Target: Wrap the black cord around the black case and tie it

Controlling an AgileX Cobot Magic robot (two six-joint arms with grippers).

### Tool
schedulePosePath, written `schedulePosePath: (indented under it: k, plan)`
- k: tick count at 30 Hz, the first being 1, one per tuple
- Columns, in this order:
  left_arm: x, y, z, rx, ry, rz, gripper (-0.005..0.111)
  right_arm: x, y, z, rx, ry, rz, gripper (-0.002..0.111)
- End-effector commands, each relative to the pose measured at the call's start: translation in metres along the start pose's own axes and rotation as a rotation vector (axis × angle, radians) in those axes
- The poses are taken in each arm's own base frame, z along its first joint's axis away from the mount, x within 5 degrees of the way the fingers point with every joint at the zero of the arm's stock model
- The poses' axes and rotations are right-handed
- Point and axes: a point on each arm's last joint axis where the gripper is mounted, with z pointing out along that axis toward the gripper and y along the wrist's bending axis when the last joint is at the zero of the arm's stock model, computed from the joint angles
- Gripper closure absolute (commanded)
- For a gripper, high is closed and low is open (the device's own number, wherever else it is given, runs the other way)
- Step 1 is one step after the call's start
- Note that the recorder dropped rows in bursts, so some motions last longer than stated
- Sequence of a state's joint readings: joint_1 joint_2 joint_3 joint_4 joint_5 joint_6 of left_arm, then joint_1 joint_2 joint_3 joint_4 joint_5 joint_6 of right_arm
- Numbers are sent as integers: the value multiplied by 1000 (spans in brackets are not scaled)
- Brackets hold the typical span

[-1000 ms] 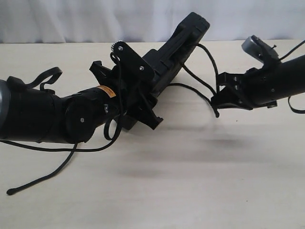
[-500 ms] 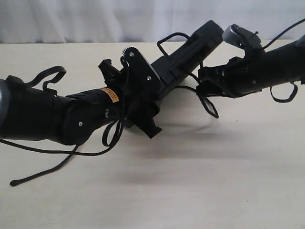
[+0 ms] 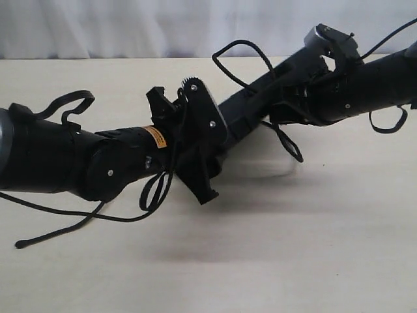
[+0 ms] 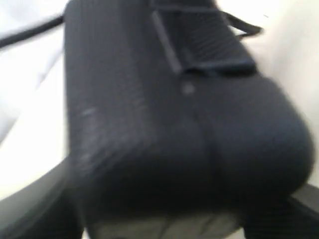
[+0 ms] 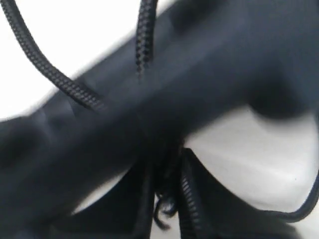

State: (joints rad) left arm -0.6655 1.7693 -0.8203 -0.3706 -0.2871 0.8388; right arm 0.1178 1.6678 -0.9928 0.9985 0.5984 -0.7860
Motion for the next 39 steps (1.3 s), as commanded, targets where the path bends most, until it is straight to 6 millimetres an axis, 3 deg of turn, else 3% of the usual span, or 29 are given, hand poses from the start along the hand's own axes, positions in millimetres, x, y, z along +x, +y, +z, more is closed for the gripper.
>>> schedulePosePath:
  k: [1,4,10,13,15,19,23,28,31,34,39]
  plan:
    - [-4,-3,-9,48,20,-27,27,-3,2,-3,2,-21,-15,104]
    - [-18,6,-26,18,-41,-33,17,-3,2,-3,1,-19,-15,104]
    - [-48,28,-74,-39,-175,-64,16,-3,2,-3,-2,-17,-15,104]
    - [-59,46,-93,-49,-200,-239,16,-3,3,-3,-6,-12,-15,104]
    - [-63,63,-98,-25,-180,-379,16,-2,3,-3,-11,-8,-15,104]
    - [-74,92,-100,100,-111,-493,16,-1,4,-3,-22,3,-15,104]
    - [-80,117,-78,210,-13,-647,17,-1,4,-3,-25,6,-15,104]
    - [-81,124,-28,395,127,-717,17,0,5,-3,-29,11,-15,104]
    - [-85,132,-6,411,139,-775,17,0,5,-3,-29,11,-15,104]
    - [-77,140,10,387,180,-946,17,0,5,-3,-32,14,-16,104]
    - [-63,149,22,385,190,-1082,17,0,5,-3,-32,14,-16,104]
